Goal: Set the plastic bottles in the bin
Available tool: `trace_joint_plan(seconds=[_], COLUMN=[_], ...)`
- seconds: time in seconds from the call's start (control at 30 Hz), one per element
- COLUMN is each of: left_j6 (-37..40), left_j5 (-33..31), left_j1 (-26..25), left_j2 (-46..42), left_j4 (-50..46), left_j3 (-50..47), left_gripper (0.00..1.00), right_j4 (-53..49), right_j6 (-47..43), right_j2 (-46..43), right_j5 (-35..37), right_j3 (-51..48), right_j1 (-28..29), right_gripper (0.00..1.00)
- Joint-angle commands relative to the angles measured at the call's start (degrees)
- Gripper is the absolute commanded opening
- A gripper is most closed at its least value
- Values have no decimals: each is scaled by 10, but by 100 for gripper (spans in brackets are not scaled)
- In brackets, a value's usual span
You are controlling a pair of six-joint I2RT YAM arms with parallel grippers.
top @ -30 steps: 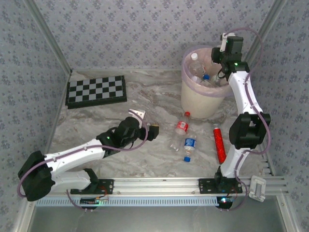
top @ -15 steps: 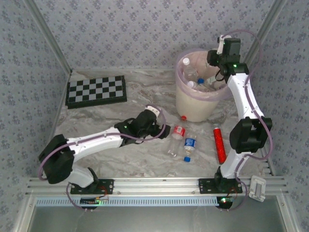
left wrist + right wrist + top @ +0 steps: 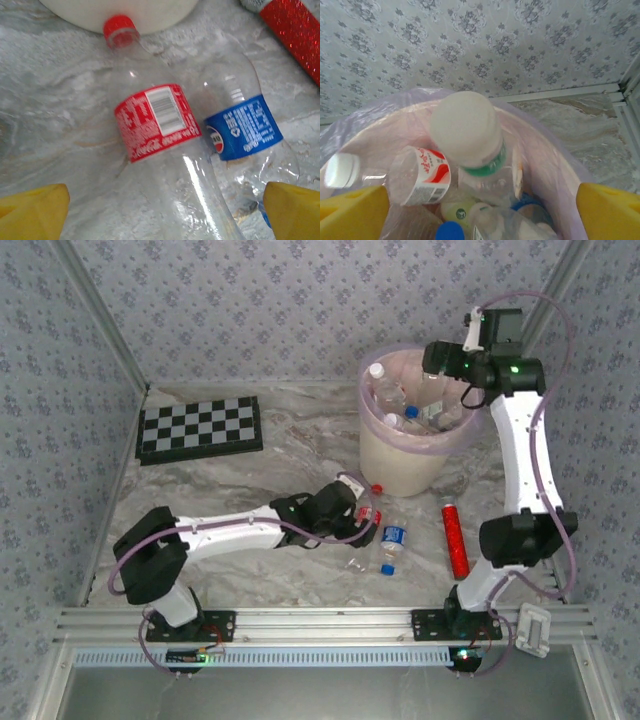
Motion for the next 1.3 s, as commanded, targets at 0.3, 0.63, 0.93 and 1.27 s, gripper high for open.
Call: trace_joint_plan(seconds=[0.3,0.63,0.93,1.27], left_j6=[-55,-93,-101,-50], left_j5=[39,37,-10,-182], left_j1=[-28,-27,-1,32], left_j2=[39,65,-29,-299], left_j4=[-42,-47,-66,-109], left_j3=[-1,-21,-81,-149], left_gripper=[99,78,54,47], right_j4=[29,56,100,144], right_j6=[44,59,84,89], right_j2=[-118,-146,-184,-172], right_j5=[-66,-127,-223,-424], right_j3=[-101,-139,-178,-185], right_j1=[-6,-5,-2,72], right_gripper=[100,100,100,95])
